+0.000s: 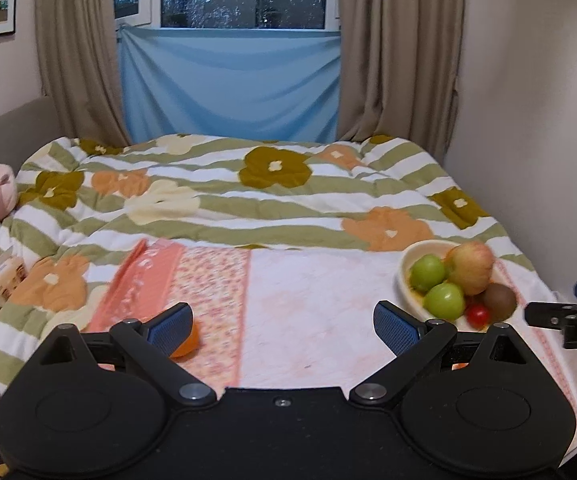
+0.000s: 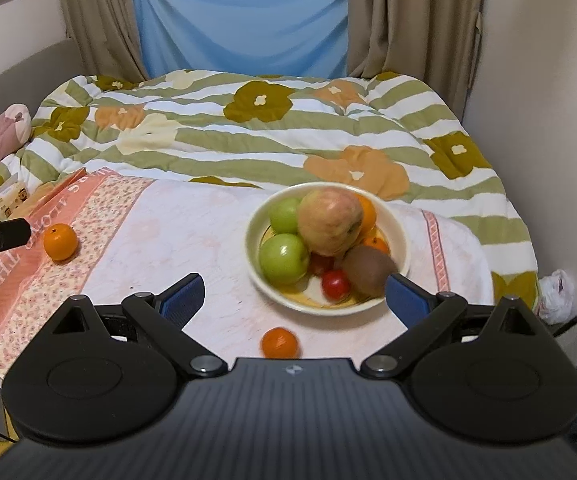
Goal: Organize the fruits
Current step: 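Close left gripper on large orange while right reaches toward small mandarin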
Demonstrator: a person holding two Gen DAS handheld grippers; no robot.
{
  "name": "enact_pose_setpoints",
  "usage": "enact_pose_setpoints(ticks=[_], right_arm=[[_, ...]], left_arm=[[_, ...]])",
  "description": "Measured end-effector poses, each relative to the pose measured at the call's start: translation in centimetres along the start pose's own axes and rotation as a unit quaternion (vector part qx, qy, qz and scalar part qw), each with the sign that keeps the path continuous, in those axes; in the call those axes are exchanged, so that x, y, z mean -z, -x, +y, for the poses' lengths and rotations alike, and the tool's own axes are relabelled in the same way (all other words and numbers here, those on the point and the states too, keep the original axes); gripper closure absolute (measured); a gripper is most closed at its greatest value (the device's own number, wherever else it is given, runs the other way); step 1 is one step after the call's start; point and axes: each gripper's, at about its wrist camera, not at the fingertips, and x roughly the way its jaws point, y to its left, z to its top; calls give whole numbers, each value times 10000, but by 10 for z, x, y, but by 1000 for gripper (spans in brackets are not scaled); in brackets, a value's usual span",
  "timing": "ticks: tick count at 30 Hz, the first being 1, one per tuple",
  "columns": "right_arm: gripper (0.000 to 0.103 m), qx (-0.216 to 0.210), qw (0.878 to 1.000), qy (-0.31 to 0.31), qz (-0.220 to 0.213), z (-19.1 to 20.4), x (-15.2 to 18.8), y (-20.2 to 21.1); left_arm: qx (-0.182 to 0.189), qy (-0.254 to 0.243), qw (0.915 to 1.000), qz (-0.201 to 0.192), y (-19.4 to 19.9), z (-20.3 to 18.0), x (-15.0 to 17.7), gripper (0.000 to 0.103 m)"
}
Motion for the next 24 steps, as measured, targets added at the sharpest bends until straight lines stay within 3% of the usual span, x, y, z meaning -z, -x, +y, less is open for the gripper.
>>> enact_pose_setpoints(ticks=[10, 18, 24], right_arm=[[0, 426, 9974, -499, 284, 48, 32, -27], [0, 761, 9929, -862, 307, 62, 53, -59], [0, 913, 9895, -1022, 464, 64, 61, -83]], left_arm=[[-173, -156, 9992, 326, -49, 64, 17, 4], [-165, -351, 9972, 633, -104, 90, 28, 5], [-173, -454, 9951, 860, -139, 101, 34, 11]])
